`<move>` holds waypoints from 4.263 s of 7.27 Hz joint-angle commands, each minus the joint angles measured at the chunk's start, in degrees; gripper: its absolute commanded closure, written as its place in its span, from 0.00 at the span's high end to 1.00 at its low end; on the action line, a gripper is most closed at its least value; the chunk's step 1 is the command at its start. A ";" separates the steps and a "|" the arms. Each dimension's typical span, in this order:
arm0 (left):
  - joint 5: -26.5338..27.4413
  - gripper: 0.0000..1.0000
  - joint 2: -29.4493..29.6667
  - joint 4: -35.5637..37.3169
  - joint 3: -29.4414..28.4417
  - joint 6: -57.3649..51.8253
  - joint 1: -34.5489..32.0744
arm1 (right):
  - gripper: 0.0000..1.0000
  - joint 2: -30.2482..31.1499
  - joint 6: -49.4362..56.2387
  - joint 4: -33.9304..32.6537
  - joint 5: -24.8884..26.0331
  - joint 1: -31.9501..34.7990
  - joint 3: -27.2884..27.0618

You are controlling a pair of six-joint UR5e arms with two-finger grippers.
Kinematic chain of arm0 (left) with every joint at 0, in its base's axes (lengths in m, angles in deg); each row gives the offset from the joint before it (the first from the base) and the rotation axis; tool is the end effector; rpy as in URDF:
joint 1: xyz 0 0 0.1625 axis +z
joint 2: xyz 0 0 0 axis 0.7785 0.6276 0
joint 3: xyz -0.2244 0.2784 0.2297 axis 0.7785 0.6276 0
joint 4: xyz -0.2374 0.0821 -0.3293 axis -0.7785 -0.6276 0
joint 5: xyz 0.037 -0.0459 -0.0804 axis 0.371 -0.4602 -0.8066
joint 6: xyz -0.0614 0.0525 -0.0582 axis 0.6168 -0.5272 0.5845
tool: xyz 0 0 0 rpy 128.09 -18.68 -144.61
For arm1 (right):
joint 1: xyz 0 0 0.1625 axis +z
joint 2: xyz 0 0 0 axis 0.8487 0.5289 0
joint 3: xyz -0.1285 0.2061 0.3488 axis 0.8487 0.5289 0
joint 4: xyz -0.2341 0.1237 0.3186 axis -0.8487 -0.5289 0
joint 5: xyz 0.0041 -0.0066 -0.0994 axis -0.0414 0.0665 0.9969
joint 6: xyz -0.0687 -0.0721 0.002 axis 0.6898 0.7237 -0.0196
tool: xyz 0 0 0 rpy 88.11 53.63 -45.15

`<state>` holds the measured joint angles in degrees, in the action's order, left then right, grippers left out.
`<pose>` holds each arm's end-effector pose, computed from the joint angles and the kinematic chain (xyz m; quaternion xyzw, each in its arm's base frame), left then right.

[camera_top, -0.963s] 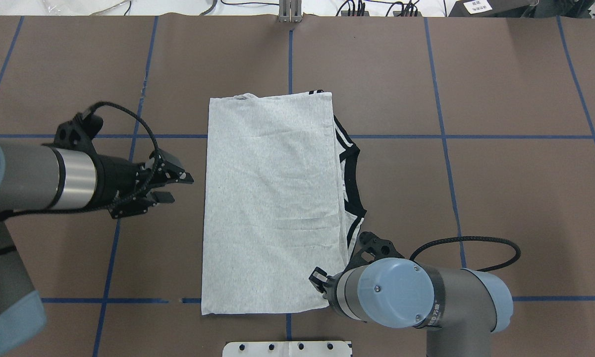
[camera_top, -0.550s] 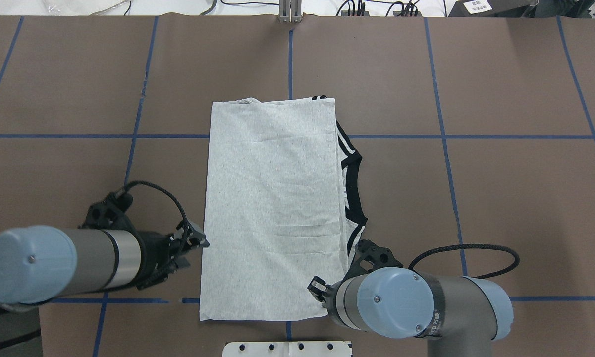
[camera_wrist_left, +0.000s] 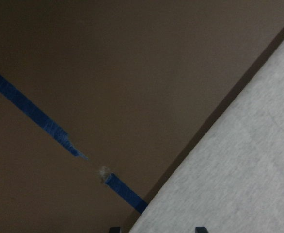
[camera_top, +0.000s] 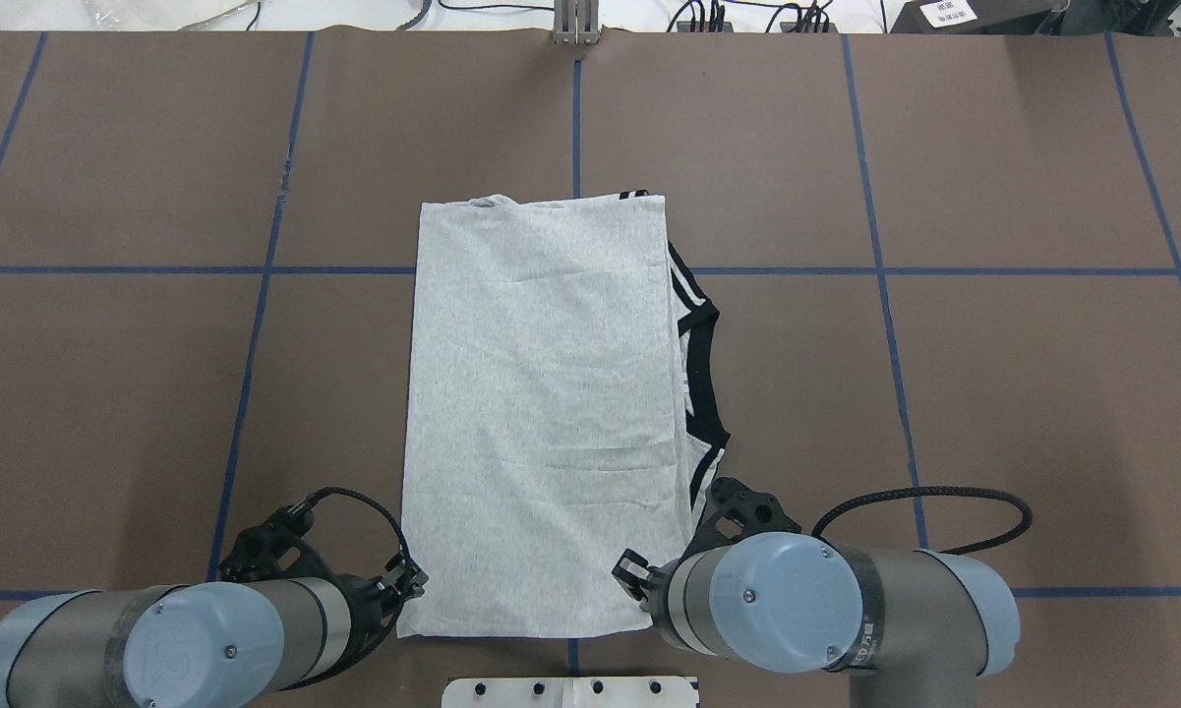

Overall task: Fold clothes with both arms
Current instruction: 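Lower the left gripper to the shirt's near corner beside the right gripper, then grasp the two near corners of the shirt with both grippers, then lift the near edge with both grippers and fold it toward the far edge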

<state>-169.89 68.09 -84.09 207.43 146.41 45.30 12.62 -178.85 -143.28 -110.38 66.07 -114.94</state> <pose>0.5098 -0.1887 0.3157 -0.1184 0.4334 -0.3491 0.8224 -0.5396 -0.2002 0.2432 -0.1341 -0.4317 0.2748 0.8486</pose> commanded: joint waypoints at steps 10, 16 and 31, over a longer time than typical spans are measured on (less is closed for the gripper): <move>-0.03 0.29 0.88 0.20 -1.32 0.14 2.49 | 0.00 0.00 0.00 0.00 0.00 0.09 -0.16; -0.03 0.00 0.53 3.17 6.73 0.05 2.31 | 0.00 4.36 0.09 0.00 -0.17 0.27 -2.95; -4.51 0.00 15.98 -8.57 -14.91 -29.11 -29.05 | 0.00 -20.03 8.79 10.07 -13.62 30.76 30.39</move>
<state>-174.33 82.25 -90.04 197.26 119.66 17.90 -6.67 -170.77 -137.68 -123.72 96.11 -89.03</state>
